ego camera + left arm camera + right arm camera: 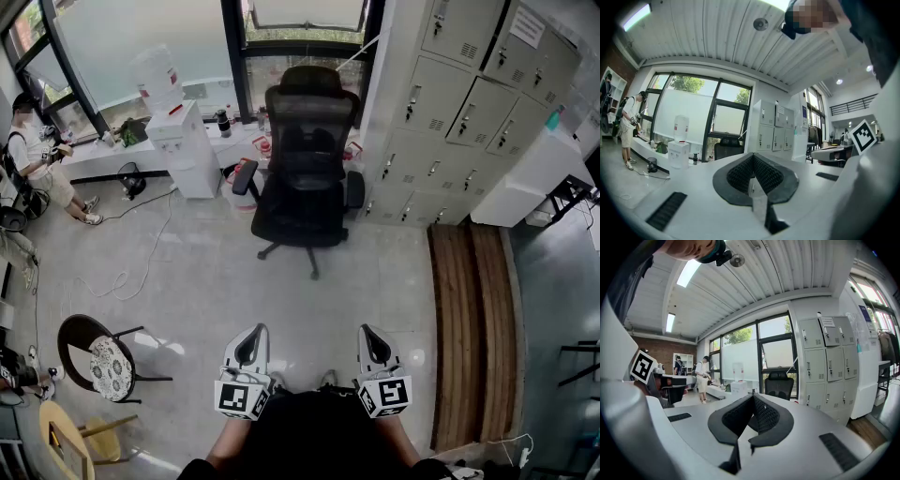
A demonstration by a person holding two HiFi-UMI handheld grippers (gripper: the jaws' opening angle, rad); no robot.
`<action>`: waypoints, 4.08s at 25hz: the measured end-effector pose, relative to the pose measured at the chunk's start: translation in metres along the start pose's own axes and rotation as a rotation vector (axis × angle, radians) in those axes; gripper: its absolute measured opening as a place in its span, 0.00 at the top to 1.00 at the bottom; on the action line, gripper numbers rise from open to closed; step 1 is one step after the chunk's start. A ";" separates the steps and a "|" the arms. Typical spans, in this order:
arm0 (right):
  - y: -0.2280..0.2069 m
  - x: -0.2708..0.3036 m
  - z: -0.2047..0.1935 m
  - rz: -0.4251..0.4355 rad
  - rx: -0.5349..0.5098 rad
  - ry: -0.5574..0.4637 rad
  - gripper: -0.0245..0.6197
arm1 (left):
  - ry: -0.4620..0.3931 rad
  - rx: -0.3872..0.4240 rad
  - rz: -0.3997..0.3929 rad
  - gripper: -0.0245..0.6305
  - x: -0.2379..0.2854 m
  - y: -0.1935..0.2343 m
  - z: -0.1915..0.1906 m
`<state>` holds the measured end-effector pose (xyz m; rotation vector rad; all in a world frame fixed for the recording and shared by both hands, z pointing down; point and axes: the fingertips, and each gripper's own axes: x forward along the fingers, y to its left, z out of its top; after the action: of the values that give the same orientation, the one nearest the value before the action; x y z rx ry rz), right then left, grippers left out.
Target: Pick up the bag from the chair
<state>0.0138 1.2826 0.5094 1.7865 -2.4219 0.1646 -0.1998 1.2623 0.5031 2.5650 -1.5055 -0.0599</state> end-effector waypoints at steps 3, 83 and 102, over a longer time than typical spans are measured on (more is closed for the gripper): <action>0.000 -0.002 -0.001 0.002 0.000 0.002 0.96 | 0.004 0.000 0.003 0.96 -0.001 -0.001 -0.004; -0.188 0.464 -0.010 0.232 -0.014 0.214 0.72 | 0.154 -0.037 -0.021 0.65 0.467 0.163 -0.031; -0.288 0.667 -0.076 0.253 -0.060 0.485 0.71 | 0.390 -0.076 -0.028 0.61 0.653 0.265 -0.115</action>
<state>0.0974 0.5824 0.6993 1.2277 -2.2491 0.4825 -0.0946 0.5821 0.6923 2.3613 -1.2932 0.3522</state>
